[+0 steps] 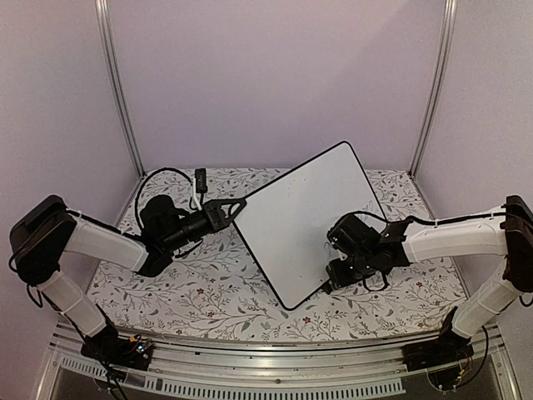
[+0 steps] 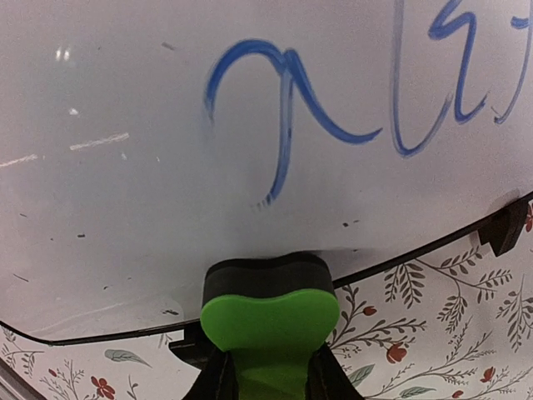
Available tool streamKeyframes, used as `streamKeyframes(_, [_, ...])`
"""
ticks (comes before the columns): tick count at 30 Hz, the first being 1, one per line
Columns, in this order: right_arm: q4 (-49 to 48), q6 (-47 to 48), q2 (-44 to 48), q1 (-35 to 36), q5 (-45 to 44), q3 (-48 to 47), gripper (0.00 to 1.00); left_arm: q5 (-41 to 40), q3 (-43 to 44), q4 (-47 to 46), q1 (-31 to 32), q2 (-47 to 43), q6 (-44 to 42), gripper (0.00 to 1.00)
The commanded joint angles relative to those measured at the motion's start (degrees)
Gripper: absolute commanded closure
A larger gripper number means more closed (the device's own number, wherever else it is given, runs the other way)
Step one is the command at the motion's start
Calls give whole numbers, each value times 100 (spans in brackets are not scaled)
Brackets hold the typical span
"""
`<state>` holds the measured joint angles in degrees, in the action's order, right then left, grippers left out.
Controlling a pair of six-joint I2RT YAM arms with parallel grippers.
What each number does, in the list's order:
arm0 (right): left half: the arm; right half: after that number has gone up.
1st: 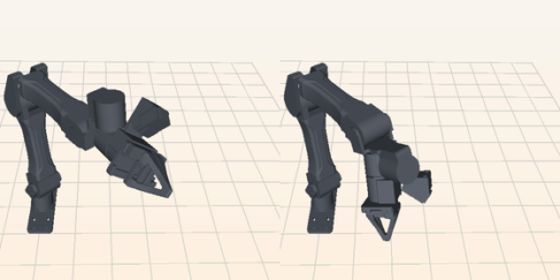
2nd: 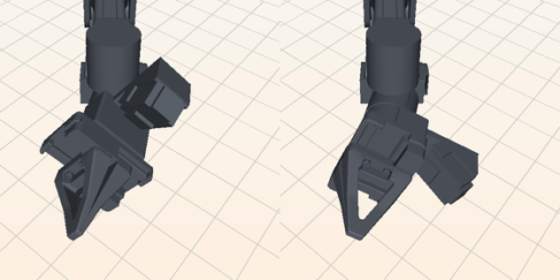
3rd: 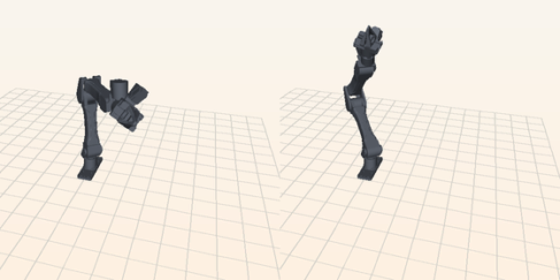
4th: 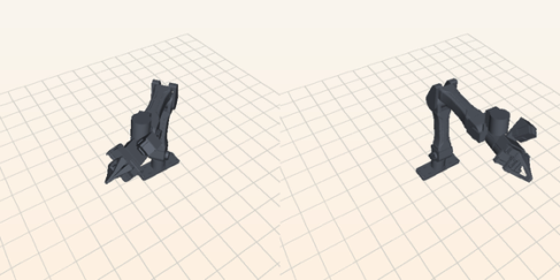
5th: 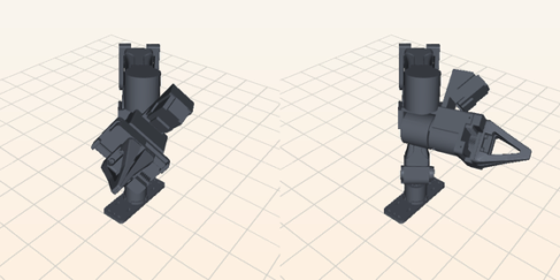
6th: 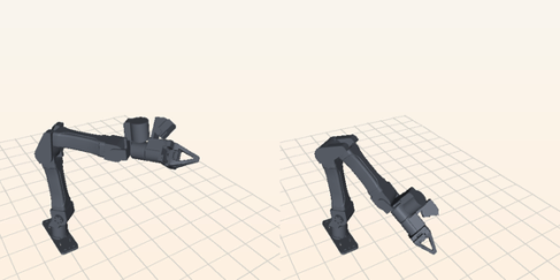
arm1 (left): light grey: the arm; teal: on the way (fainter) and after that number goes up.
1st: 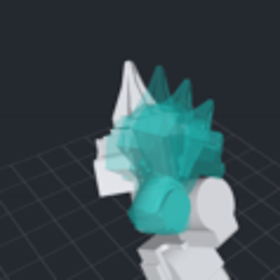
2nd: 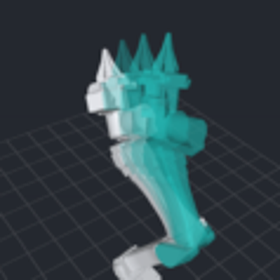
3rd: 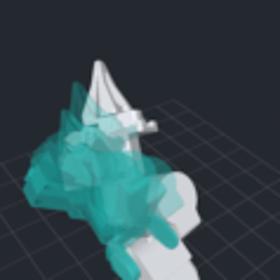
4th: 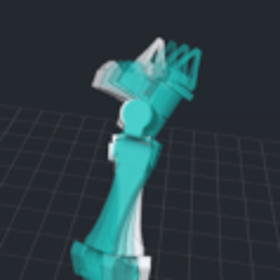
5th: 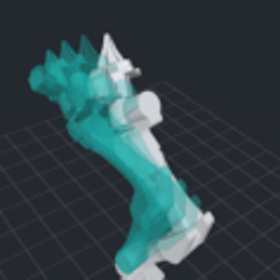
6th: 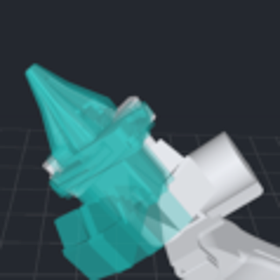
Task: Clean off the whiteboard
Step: Erase the whiteboard at the center of the board.
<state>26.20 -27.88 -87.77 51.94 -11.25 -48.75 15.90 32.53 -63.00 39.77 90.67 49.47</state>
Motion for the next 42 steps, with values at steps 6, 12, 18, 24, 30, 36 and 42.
streamKeyframes(6, [-64, 126, -236, -103, -642, -704, 100, 634, 27, 148, 247, 146, -77, 100])
streamKeyframes(12, [-66, 342, -417, -357, -823, -1243, 100, 629, 17, 156, 243, 118, -77, 100])
streamKeyframes(18, [-98, 363, -431, -404, -537, -1011, 100, 617, 13, 165, 242, 82, -79, 100])
streamKeyframes(24, [-348, 10, -6, -394, -28, -165, 100, 631, 25, 157, 243, 119, -74, 100])
streamKeyframes(30, [-372, -271, 468, -378, 103, 322, 100, 666, 36, 109, 243, 178, -38, 100])
streamKeyframes(36, [-499, -142, 347, -369, 102, 73, 100, 669, 34, 111, 242, 179, -44, 100])
streamKeyframes(42, [-490, 214, 55, -447, -274, -600, 100, 660, 26, 118, 243, 151, -59, 100])
